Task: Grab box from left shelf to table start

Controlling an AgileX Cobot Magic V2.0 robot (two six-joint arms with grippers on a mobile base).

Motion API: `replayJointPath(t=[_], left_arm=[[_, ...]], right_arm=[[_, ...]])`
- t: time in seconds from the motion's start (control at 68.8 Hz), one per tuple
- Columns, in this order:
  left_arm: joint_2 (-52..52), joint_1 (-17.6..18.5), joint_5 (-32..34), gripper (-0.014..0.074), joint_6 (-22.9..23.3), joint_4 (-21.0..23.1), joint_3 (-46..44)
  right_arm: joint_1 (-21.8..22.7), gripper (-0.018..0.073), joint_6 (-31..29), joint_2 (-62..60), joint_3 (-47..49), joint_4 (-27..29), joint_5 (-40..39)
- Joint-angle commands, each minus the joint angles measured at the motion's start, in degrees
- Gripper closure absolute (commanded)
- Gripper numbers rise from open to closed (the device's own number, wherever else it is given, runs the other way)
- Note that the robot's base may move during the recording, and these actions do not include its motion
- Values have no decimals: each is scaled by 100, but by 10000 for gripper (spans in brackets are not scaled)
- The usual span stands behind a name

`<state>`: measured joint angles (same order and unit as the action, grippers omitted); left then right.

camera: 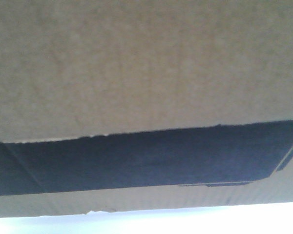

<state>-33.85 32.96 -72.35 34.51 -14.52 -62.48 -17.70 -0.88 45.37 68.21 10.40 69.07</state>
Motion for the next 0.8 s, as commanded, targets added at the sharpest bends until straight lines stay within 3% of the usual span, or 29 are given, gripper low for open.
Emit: replayJointPath(t=[0.0, 0.189, 0.334, 0.465, 0.785], left_arm=[[85, 177, 739, 688, -698, 1730, -280], [75, 177, 1062, 688, -1160, 1226, -280], [-91, 177, 1129, 688, -1197, 1059, -412], [-516, 177, 1079, 688, -1650, 1035, -689], [-1897, 177, 673, 688, -1670, 153, -1508]], right_arm=[[2, 502, -207, 29, 163, 231, -844], [2, 502, -207, 29, 163, 231, -939], [9, 502, -161, 176, 318, 185, -663], [9, 502, -161, 609, 649, -122, -209], [9, 502, 364, 1562, 1324, -825, -9]])
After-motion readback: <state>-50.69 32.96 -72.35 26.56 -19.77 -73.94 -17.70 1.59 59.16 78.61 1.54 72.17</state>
